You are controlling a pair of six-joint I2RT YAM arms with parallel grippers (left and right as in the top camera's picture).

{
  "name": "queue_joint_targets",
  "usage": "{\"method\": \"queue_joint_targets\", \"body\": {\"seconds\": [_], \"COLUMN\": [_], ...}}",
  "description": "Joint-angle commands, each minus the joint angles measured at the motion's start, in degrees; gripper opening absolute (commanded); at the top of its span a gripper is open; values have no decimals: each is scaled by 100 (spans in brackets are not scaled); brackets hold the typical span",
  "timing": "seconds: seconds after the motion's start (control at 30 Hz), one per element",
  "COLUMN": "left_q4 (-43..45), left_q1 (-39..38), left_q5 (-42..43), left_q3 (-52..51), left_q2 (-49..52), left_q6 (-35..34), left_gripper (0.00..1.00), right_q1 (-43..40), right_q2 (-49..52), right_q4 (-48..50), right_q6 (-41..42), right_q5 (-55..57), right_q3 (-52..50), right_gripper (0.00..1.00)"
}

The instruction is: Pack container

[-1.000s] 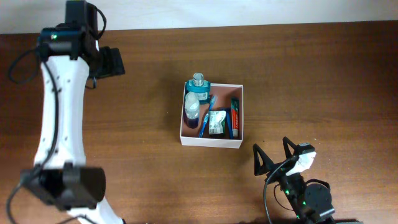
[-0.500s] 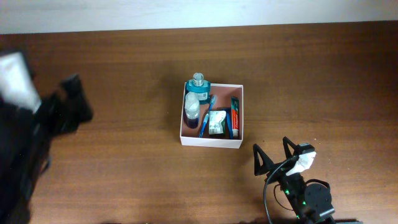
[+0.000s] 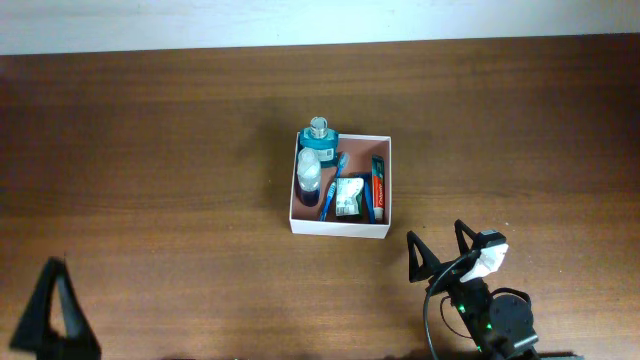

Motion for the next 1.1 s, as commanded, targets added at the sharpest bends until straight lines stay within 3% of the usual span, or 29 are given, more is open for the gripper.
{"method": "queue_joint_targets", "body": {"seconds": [0.0,0.4,0.77,1.07], "left_q4": [-120,-26,3281,5956], "left_q1": [9,9,9,9], "left_q5": [-42,-105,369,715], "left_q3": [-470,-3980,-7829,-9951], "left_q2": [-334,-1812,-3274,-4192], "left_q6": [26,24,22,28], "left_gripper": [99,99,99,99], "right_q1": [-42,-42,-42,-42], "right_q2": [-59,-59,-59,-59], "right_q4": [20,20,20,20], "right_q6": [-15,-15,-15,-15], "right_q5": [50,50,50,50], "right_q3": [-57,-57,-57,-57], "right_gripper": [98,98,98,98]}}
